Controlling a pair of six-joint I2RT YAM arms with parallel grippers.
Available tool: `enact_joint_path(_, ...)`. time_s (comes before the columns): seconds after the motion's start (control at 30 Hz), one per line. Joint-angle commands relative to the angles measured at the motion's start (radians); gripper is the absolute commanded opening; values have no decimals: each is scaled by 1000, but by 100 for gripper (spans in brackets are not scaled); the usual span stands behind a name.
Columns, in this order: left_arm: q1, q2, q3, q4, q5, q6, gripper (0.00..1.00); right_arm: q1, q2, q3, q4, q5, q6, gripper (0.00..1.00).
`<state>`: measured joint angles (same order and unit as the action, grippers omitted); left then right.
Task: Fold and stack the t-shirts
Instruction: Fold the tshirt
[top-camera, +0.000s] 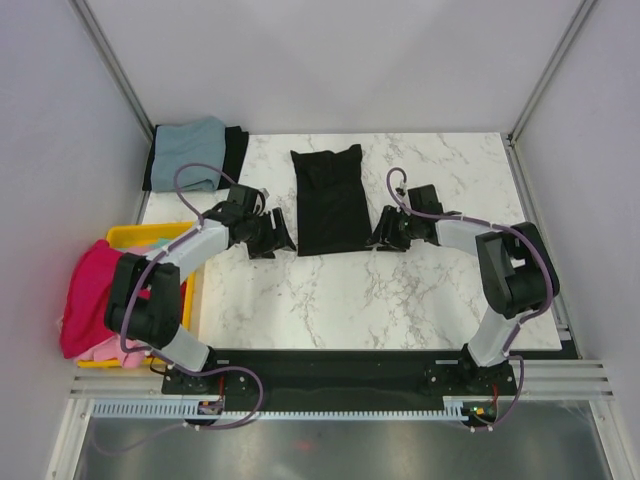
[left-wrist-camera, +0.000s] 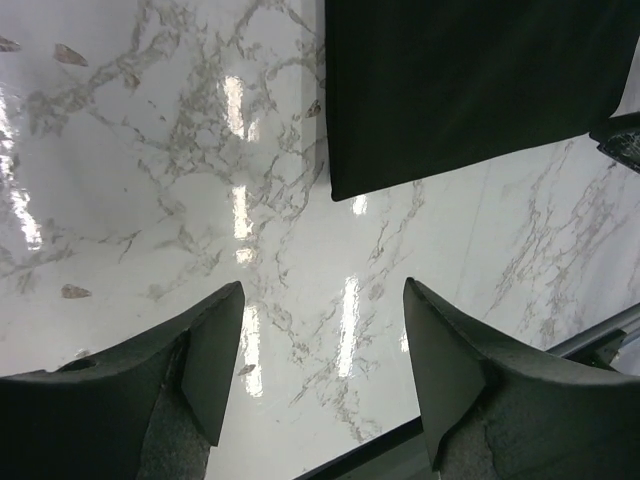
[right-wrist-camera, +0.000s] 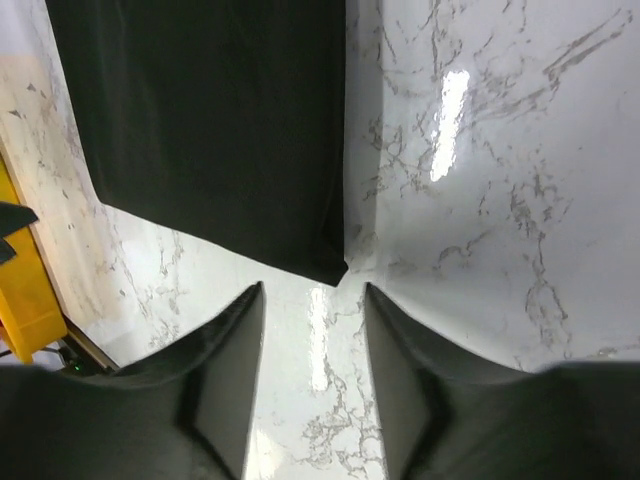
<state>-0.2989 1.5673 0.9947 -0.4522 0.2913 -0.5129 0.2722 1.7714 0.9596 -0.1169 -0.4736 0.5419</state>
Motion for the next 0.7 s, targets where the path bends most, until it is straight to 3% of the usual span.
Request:
enact_joint_path(0.0,-5,-36,-51,155,81,-59,72,-1,36,1,85,-23,4,49)
enact_joint_path(0.27,-16,29,-110,260,82,-90,72,1,74,-33,138,-36,26,45)
enact_joint_path(0.67,-51,135,-110,371,78,-121,64,1,135,-7,154,-43,18,23)
